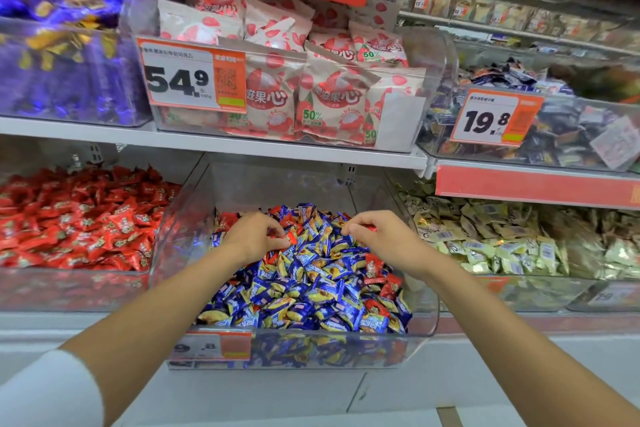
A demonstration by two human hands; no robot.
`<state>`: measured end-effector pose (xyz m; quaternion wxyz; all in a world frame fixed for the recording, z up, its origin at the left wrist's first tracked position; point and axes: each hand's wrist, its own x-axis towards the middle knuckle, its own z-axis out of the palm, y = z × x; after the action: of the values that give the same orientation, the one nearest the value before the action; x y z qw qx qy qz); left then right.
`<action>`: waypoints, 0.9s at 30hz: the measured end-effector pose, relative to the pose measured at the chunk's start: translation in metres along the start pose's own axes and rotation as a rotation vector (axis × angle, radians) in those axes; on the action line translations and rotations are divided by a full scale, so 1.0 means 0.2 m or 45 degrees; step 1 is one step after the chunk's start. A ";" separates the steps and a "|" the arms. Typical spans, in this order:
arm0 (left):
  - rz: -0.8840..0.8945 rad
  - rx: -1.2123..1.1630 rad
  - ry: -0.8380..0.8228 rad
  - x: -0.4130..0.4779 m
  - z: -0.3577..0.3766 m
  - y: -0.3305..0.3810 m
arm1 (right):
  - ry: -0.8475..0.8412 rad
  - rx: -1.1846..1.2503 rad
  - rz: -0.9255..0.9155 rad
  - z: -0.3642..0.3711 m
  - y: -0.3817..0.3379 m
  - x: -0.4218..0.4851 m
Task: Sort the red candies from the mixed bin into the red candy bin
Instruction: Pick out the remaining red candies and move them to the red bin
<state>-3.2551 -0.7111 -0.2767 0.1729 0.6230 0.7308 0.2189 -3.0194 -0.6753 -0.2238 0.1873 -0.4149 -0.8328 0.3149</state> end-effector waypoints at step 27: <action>-0.185 0.044 0.119 0.06 0.00 -0.09 | -0.104 0.024 0.008 0.19 0.00 0.45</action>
<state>-3.2731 -0.7010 -0.2862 0.1432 0.5604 0.7849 0.2221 -3.0938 -0.6155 -0.2469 0.1559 -0.4024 -0.8356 0.3400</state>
